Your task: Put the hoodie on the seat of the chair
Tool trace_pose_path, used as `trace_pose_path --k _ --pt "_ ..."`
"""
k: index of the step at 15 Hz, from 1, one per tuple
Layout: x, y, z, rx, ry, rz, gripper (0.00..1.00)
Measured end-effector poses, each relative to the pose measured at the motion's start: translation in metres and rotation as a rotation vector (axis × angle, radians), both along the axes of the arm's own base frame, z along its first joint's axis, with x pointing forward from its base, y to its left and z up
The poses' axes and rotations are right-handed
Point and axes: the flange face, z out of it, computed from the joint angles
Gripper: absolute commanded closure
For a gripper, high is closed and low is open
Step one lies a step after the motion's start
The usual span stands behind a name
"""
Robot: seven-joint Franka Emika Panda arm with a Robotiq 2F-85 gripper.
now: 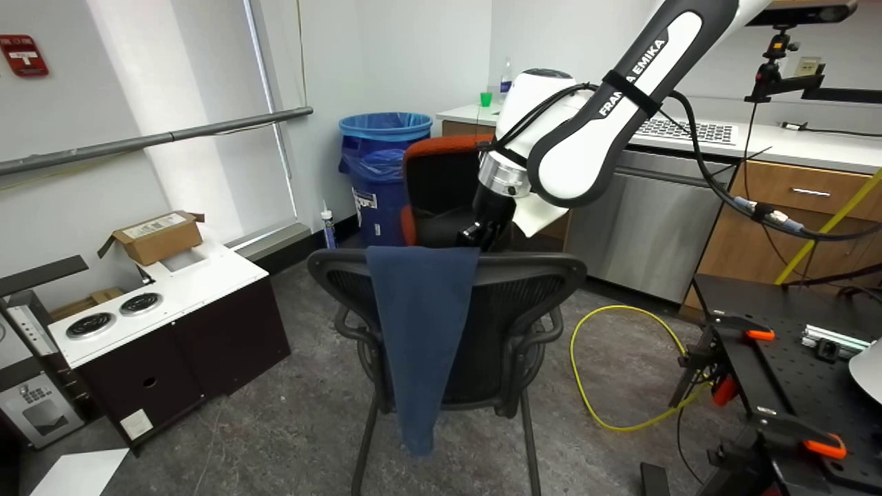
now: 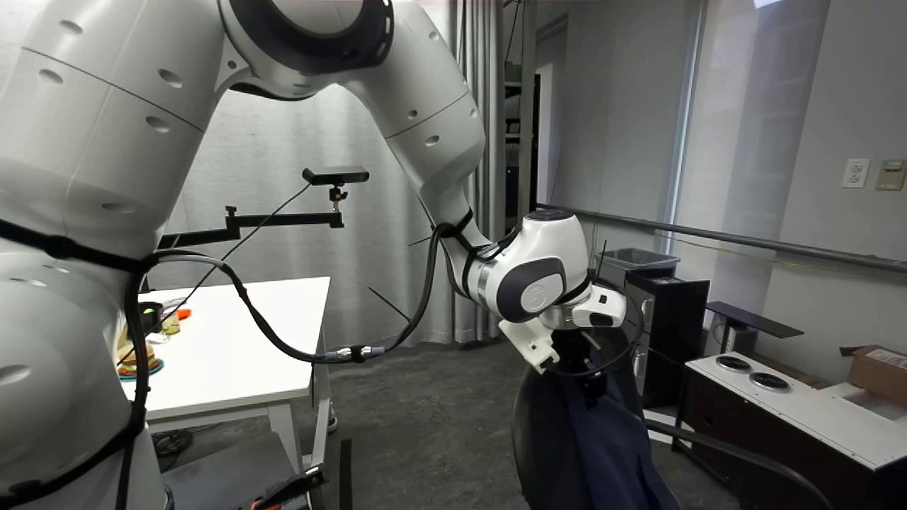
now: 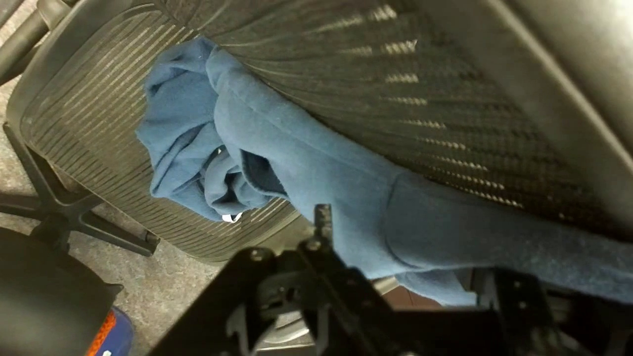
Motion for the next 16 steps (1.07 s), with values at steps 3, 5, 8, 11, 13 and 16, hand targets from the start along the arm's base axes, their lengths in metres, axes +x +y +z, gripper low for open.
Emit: trace_pose_path --k 3,5,8,11,13,16 --pt "-0.004 0.002 0.002 0.005 0.003 0.018 0.93" --pt "-0.007 0.003 0.002 0.004 0.006 0.025 1.00" --pt "-0.011 0.001 0.001 0.003 0.012 0.021 0.99" --pt "-0.017 -0.011 -0.005 -0.011 0.032 0.006 0.99" --pt "-0.019 -0.022 -0.008 -0.030 0.046 -0.002 0.99" --pt "-0.011 -0.045 0.003 -0.044 0.063 -0.033 0.99"
